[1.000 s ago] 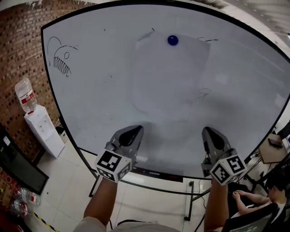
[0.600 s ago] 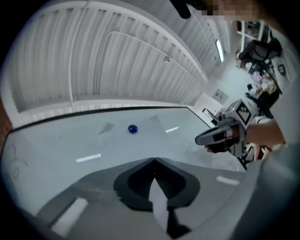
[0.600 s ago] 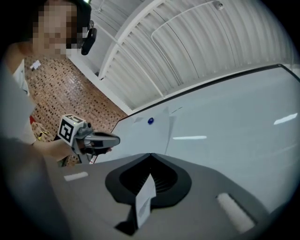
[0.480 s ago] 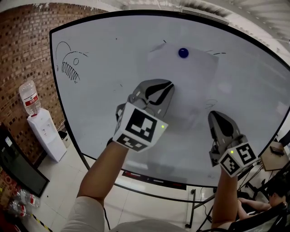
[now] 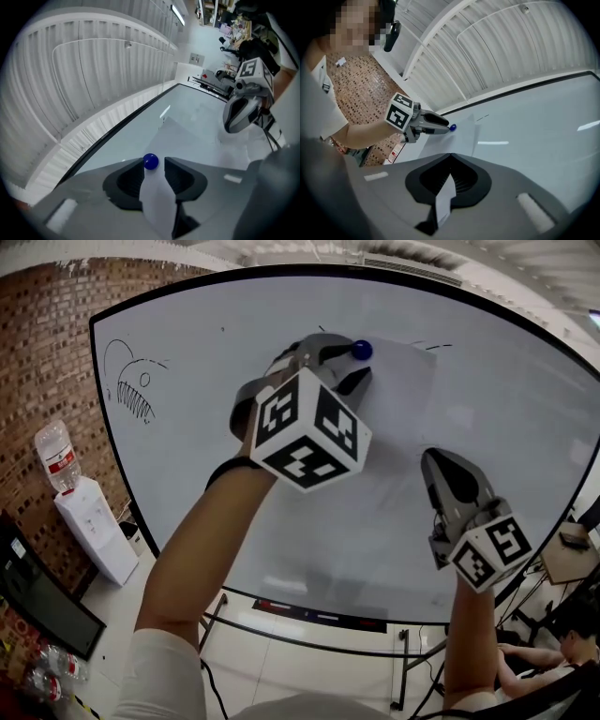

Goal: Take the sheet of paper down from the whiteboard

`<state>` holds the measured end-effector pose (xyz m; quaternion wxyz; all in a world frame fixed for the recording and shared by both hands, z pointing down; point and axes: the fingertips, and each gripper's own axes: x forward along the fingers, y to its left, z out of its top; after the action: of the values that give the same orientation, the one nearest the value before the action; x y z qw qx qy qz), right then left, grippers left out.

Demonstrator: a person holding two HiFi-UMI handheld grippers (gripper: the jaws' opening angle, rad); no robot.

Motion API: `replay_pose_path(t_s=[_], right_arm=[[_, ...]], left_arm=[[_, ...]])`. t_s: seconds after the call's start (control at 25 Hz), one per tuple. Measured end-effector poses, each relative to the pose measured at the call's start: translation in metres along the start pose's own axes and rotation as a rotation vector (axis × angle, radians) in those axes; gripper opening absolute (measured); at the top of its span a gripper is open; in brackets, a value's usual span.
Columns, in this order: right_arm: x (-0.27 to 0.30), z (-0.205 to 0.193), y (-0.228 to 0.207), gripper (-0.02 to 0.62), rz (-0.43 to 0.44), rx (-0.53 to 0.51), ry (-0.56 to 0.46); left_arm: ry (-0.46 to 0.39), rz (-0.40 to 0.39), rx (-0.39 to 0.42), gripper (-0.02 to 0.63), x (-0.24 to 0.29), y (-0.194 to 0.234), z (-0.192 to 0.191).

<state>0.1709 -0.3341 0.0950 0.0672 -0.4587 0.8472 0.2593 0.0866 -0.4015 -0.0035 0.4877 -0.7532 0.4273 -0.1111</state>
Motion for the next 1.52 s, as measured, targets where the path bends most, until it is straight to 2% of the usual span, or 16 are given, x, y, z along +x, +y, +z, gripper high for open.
replay_pose_path(t_s=[0.12,0.4,0.64,0.92,1.04,1.16,1.2,1.28,1.32,1.44,1.52], right_arm=[[0.000,-0.001,0.009,0.005,0.020,-0.011,0.003],[-0.006,-0.026,0.014,0.005,0.023,0.027,0.021],[-0.013,-0.038,0.016,0.005,0.023,0.066,0.028],[-0.014,-0.057,0.018,0.005,0.005,0.070,0.075],[-0.020,-0.080,0.014,0.005,-0.043,0.076,0.130],[-0.034,-0.110,0.003,0.010,-0.139,0.152,0.183],[-0.038,-0.122,0.002,0.035,-0.159,0.183,0.208],[-0.041,-0.142,0.003,0.149,-0.181,0.239,0.262],[-0.041,-0.148,0.004,0.175,-0.199,0.255,0.281],[-0.037,-0.151,0.002,0.176,-0.262,0.262,0.294],[-0.032,-0.149,0.004,0.175,-0.272,0.259,0.295]], left_arm=[[0.047,0.013,0.032,0.160,0.007,0.006,-0.002],[0.121,-0.026,0.083,0.170,0.020,0.004,-0.003],[0.146,-0.026,0.095,0.158,0.022,0.003,-0.003],[0.151,-0.028,0.052,0.156,0.023,0.007,-0.005],[0.147,-0.030,0.044,0.155,0.020,0.009,-0.002],[0.147,-0.037,0.039,0.152,0.018,0.010,-0.001],[0.145,-0.039,0.034,0.148,0.018,0.010,-0.001],[0.142,-0.040,0.026,0.144,0.018,0.010,-0.001],[0.142,-0.040,0.024,0.139,0.018,0.010,-0.002],[0.140,-0.039,0.019,0.135,0.018,0.010,-0.002],[0.139,-0.041,0.015,0.135,0.018,0.010,-0.002]])
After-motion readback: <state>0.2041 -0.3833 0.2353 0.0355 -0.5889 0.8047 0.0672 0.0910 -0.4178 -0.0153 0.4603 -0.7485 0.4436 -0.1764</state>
